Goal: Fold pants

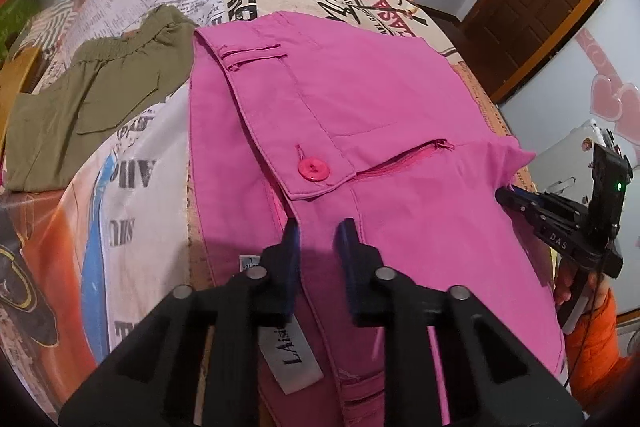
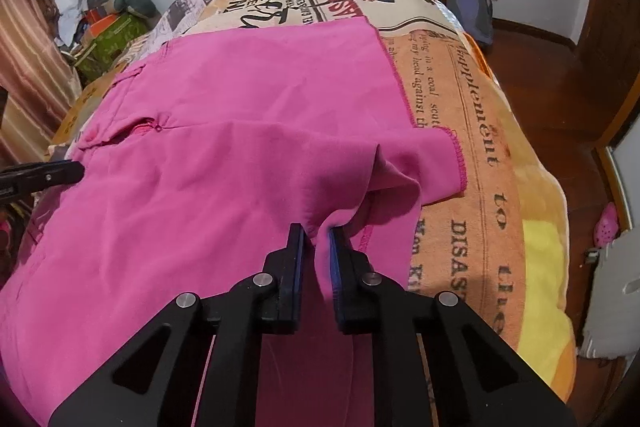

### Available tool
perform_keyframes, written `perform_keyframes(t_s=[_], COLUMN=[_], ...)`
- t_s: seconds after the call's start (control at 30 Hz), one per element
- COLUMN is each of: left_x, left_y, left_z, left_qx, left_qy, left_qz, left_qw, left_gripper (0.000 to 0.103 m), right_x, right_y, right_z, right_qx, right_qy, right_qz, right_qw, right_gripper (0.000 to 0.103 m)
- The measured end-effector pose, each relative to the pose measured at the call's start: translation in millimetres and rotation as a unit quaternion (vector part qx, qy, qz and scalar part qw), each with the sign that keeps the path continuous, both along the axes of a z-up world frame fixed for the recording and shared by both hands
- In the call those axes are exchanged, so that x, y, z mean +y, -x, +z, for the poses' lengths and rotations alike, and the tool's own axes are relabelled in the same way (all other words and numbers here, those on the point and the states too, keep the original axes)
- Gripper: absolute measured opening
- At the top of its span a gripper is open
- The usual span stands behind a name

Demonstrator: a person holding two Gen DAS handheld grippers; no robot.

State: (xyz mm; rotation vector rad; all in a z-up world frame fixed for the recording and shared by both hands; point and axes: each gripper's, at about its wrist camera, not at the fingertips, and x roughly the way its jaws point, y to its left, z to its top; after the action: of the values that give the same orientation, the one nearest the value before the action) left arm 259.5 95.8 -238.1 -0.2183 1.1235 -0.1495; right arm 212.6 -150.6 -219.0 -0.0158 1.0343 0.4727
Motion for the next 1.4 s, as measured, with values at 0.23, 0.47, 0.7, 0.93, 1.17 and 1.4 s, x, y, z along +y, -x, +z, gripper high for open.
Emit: perform_keyframes(t_s=[0.23, 0.47, 0.7, 0.93, 1.17, 1.4], left_x=[0.3, -3.7, -7.5, -5.3, 3.2, 10.6], left_y=[5.5, 15.5, 15.3, 18.8, 1.5, -27.9], left_z=[10.0, 18.5, 3.6, 22.3, 43.8, 27.1], left_qx=[-0.016, -0.029, -0.017, -0.028, -0.062, -0.049], left_qy=[-0.021, -0.068, -0.09, -0.099, -0.092, -0.084], left_qz=[-0.001, -0.009, -0.008, -0.002, 0.017, 0.024], left_qw=[0.9997, 0.9972, 0.9957, 0.9947, 0.9937, 0.9949], left_gripper=[0.003, 0.003, 0.005, 0.012, 0.035, 0.046], right_x=[1.4, -0.3, -3.6, -5.4, -12.6, -5.2], right_y=[4.2, 8.2, 12.3, 16.6, 3.4, -35.4], right_z=[1.4, 1.0, 0.0, 13.0, 44.5, 41.0], right_qx=[-0.007, -0.011, -0.009, -0.011, -0.05, -0.058], right_qy=[0.011, 0.026, 0.032, 0.028, -0.006, -0.001], right_qz=[0.0, -0.006, -0.008, -0.008, -0.026, -0.031], right_qw=[1.0, 1.0, 0.999, 1.0, 0.998, 0.998], right_gripper=[0.007, 0.003, 0.003, 0.005, 0.036, 0.039])
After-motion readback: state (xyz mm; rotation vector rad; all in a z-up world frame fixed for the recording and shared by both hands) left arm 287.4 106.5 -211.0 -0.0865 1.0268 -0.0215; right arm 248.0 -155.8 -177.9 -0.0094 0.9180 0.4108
